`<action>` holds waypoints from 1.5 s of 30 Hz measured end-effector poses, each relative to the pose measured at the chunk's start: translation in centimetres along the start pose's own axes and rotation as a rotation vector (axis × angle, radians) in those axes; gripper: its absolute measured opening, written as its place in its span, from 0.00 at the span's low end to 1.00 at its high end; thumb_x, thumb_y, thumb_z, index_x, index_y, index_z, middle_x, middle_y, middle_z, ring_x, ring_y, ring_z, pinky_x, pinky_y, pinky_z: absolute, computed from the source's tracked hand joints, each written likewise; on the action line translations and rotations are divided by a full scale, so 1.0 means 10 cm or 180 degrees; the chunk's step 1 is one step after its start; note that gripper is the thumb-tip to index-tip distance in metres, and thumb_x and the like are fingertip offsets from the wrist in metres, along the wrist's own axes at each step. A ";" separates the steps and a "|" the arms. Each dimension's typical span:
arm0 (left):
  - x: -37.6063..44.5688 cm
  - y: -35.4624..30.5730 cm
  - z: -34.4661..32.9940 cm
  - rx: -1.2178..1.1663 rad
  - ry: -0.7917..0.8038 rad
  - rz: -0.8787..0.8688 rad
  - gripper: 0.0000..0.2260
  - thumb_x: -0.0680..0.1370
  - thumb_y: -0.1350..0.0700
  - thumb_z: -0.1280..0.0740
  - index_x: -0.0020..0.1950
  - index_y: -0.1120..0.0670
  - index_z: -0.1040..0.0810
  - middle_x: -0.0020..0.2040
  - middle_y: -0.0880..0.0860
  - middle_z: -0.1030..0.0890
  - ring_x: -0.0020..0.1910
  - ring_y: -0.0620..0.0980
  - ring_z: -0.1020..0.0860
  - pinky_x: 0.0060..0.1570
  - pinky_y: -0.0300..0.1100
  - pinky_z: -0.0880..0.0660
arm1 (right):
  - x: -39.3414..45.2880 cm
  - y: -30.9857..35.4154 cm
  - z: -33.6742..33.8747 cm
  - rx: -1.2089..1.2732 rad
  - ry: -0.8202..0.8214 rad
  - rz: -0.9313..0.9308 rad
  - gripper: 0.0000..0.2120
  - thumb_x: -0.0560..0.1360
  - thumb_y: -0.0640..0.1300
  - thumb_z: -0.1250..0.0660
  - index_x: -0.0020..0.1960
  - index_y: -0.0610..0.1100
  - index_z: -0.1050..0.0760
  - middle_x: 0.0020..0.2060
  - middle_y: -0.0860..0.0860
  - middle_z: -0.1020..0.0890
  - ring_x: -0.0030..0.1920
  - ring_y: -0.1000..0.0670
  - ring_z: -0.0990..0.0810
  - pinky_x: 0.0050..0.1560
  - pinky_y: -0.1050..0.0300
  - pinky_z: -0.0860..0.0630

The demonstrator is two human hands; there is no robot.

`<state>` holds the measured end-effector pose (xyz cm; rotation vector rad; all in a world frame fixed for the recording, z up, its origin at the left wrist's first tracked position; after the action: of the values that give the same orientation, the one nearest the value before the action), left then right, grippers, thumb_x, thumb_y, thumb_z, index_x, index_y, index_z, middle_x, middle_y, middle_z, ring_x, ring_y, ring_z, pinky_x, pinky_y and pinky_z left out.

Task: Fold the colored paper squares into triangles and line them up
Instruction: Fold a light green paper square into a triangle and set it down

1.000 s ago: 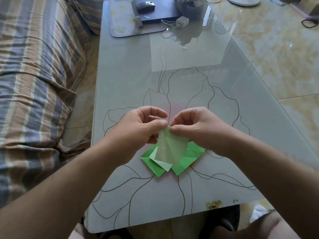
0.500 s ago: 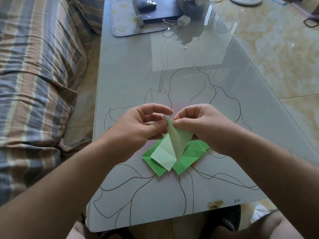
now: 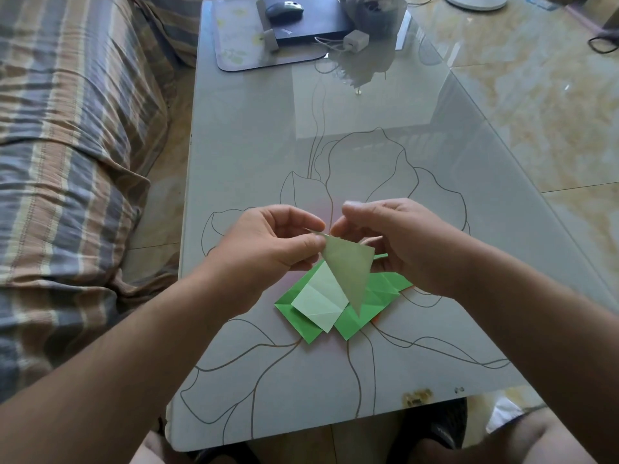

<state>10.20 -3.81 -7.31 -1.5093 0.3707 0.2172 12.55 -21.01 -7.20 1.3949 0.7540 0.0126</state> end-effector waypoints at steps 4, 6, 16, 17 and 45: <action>0.00 0.00 0.02 0.0183 -0.0157 -0.0064 0.05 0.76 0.65 0.25 0.51 0.59 0.16 0.39 0.56 0.15 0.37 0.51 0.18 0.44 0.44 0.17 | -0.01 0.00 0.01 -0.0405 -0.0011 0.0138 0.05 0.77 0.38 0.26 0.52 0.43 0.15 0.48 0.42 0.13 0.44 0.49 0.16 0.48 0.53 0.21; 0.01 0.00 0.04 0.0195 -0.0211 -0.0076 0.05 0.76 0.65 0.26 0.50 0.59 0.17 0.39 0.56 0.15 0.37 0.51 0.18 0.46 0.47 0.17 | 0.00 -0.01 0.04 -0.0552 -0.0117 0.0159 0.04 0.76 0.37 0.25 0.50 0.43 0.14 0.48 0.40 0.13 0.45 0.47 0.17 0.50 0.49 0.21; -0.01 0.09 -0.09 -0.0650 -0.0054 0.0248 0.14 0.79 0.64 0.29 0.63 0.57 0.25 0.53 0.65 0.15 0.51 0.65 0.14 0.54 0.57 0.16 | 0.02 -0.03 0.06 0.0024 -0.0723 0.0438 0.02 0.77 0.36 0.26 0.49 0.41 0.16 0.45 0.40 0.13 0.43 0.44 0.15 0.53 0.42 0.16; -0.02 0.10 -0.11 -0.0726 -0.0032 0.0269 0.14 0.79 0.65 0.29 0.63 0.58 0.25 0.52 0.64 0.14 0.50 0.63 0.14 0.51 0.54 0.16 | 0.03 -0.03 0.06 0.0180 -0.0794 0.0453 0.03 0.76 0.35 0.26 0.48 0.41 0.16 0.44 0.40 0.13 0.44 0.44 0.14 0.54 0.39 0.16; -0.07 -0.02 -0.09 0.0373 -0.0072 -0.0414 0.06 0.79 0.54 0.27 0.52 0.53 0.13 0.46 0.52 0.12 0.49 0.54 0.14 0.52 0.55 0.16 | 0.00 0.10 0.07 0.0050 -0.0687 0.0889 0.15 0.76 0.32 0.26 0.61 0.42 0.20 0.45 0.39 0.13 0.40 0.46 0.15 0.47 0.54 0.18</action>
<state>9.52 -4.69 -6.87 -1.4084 0.2617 0.1080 13.26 -21.39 -6.35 1.4802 0.3777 0.0732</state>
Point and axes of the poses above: each hand's wrist, its own x-axis towards the middle knuckle, its own z-axis out of the back of the hand, y = z × x, the point moved 7 cm from there along x, towards the middle knuckle
